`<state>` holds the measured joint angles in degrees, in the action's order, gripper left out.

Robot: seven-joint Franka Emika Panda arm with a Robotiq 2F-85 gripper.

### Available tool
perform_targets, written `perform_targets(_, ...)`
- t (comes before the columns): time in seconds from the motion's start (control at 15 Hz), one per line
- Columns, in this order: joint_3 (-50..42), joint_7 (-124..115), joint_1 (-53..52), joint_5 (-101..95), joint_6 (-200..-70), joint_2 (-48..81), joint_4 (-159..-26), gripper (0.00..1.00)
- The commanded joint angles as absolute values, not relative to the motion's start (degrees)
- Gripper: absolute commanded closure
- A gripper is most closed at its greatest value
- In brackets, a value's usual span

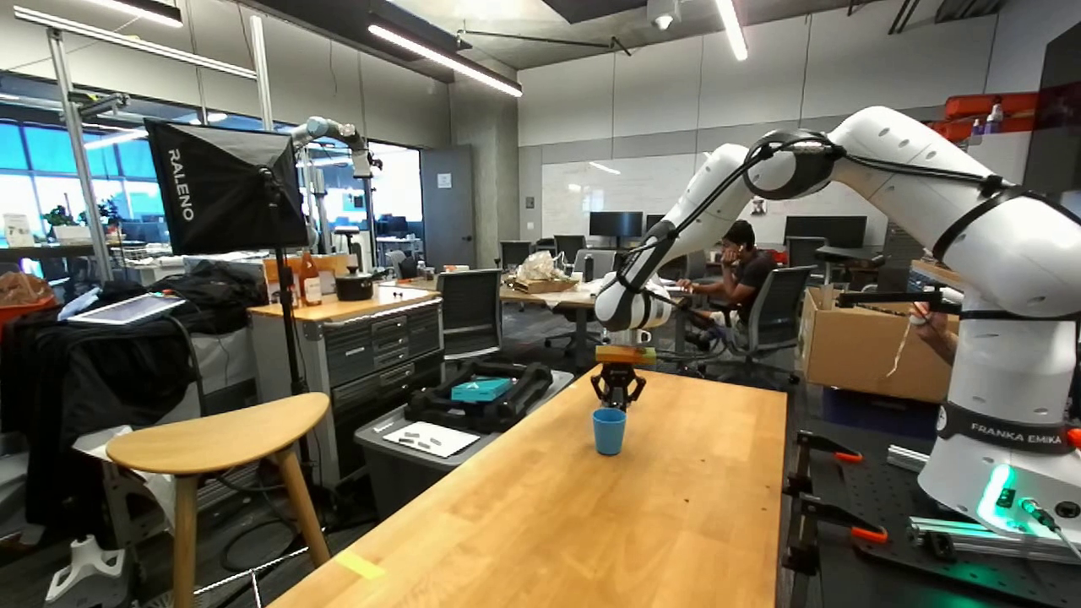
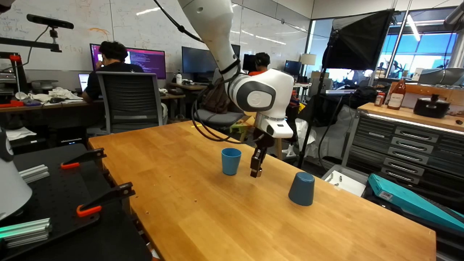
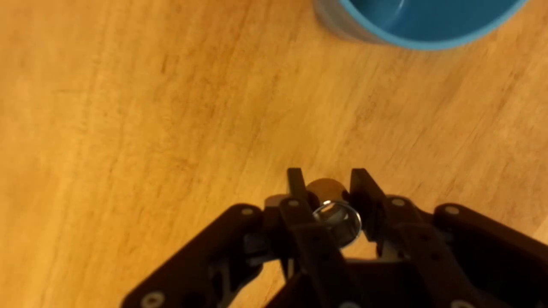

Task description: Pick the silver object on the table and put it in the blue cup

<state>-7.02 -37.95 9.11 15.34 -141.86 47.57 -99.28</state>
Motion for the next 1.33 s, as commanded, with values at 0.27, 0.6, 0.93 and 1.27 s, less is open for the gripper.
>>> perform_targets(0.27, -5.0, -23.2, 11.8, 20.7, -130.0, 32.5, -111.3, 0.87)
perform_targets(0.6, -3.5, -18.3, 12.2, 27.5, -122.9, 30.8, -110.1, 0.87)
perform_targets(0.93, -2.6, -18.2, 10.8, 30.4, -122.1, 32.8, -107.5, 0.87)
perform_targets(1.27, -3.1, -20.8, 10.2, 29.4, -121.7, 39.5, -99.8, 0.87)
